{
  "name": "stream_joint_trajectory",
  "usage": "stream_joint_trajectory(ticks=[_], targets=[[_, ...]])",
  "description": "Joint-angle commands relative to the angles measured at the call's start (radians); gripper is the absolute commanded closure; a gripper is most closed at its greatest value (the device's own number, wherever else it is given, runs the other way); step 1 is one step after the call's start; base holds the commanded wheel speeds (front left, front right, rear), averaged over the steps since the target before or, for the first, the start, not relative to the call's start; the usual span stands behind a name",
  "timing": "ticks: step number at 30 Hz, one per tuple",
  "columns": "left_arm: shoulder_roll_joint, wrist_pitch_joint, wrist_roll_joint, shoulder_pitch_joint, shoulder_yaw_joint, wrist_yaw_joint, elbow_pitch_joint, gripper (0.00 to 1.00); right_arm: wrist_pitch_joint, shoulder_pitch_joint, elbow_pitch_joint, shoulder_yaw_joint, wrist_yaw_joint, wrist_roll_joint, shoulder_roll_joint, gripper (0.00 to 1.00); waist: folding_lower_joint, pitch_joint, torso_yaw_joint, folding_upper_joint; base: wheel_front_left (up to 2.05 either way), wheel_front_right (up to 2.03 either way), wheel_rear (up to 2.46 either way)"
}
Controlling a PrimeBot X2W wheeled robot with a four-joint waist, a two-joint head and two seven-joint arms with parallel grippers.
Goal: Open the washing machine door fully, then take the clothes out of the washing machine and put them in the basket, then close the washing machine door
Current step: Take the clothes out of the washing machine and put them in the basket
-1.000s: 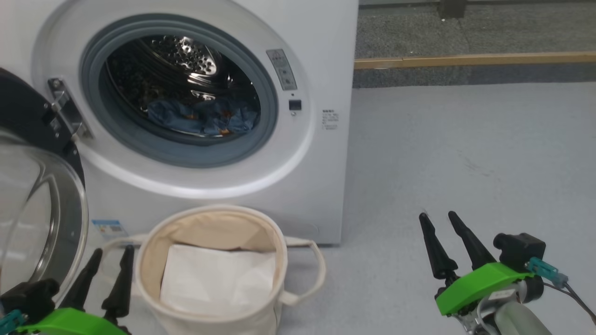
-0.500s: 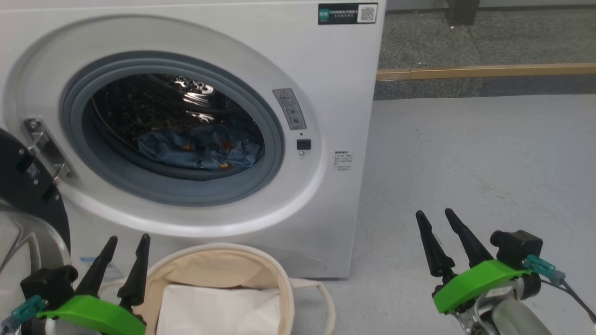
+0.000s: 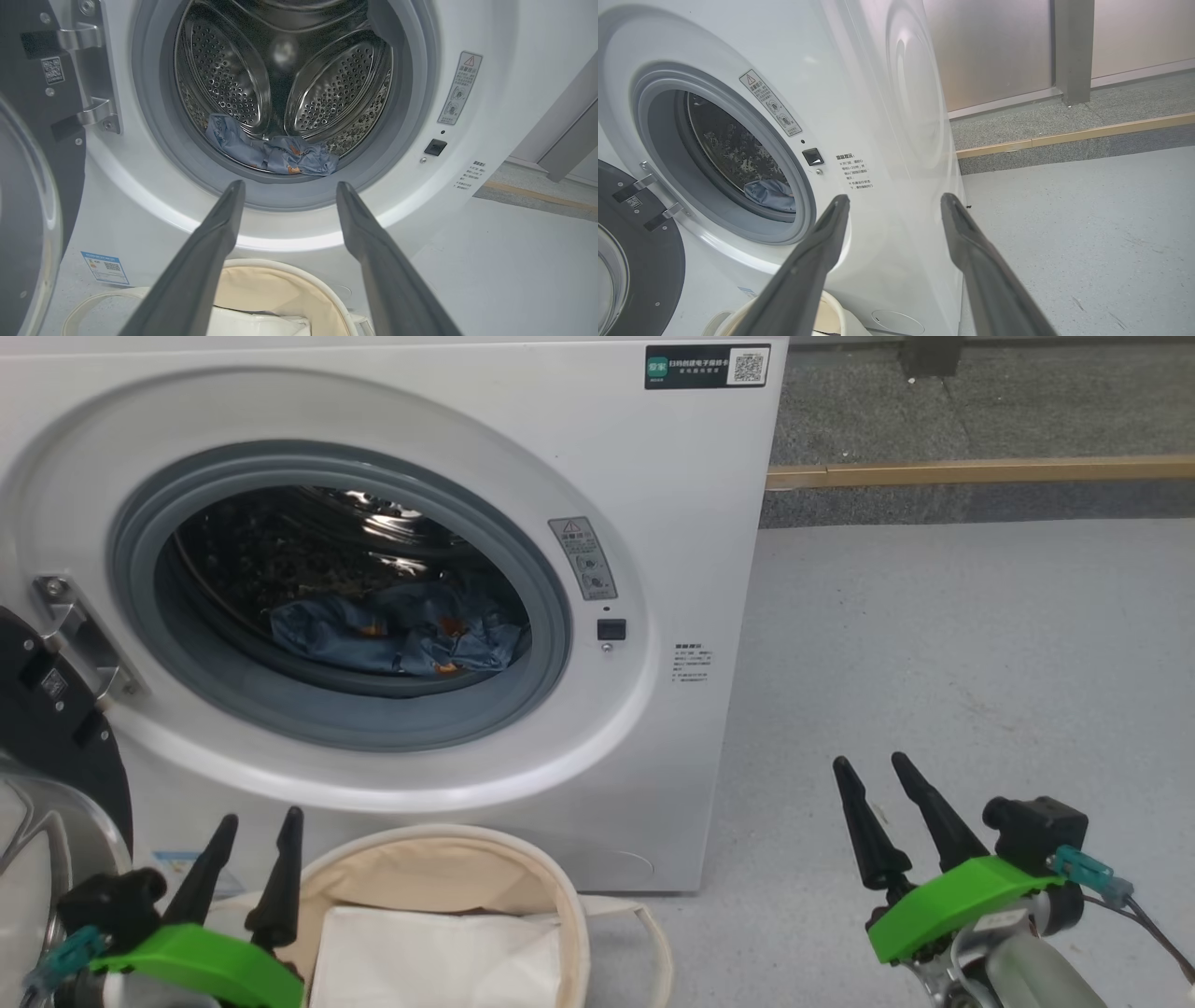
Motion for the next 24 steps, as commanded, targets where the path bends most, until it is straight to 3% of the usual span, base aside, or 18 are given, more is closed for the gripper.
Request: stream_joint_trajectory(ticks=[1, 15, 24], targets=[[0.022, 0.003, 0.012, -0.075, 0.033, 0.007, -0.017, 0.00, -0.012, -0.042, -0.038, 0.018, 0.001, -0.001, -0.002, 0.00, 0.0000, 0.004, 0.000, -0.0001, 0.00, 0.00, 0.00], [0.009, 0.048, 0.150, -0.274, -0.085, 0.041, 0.141, 0.00, -0.017, -0.062, -0.060, 0.021, 0.001, -0.002, -0.002, 0.00, 0.0000, 0.059, -0.022, -0.0001, 0.00, 0.00, 0.00], [-0.014, 0.060, 0.232, -0.516, -0.140, 0.047, 0.323, 0.00, -0.025, -0.098, -0.128, 0.033, 0.001, 0.006, -0.020, 0.00, 0.0000, 0.167, -0.036, -0.0001, 0.00, 0.00, 0.00]])
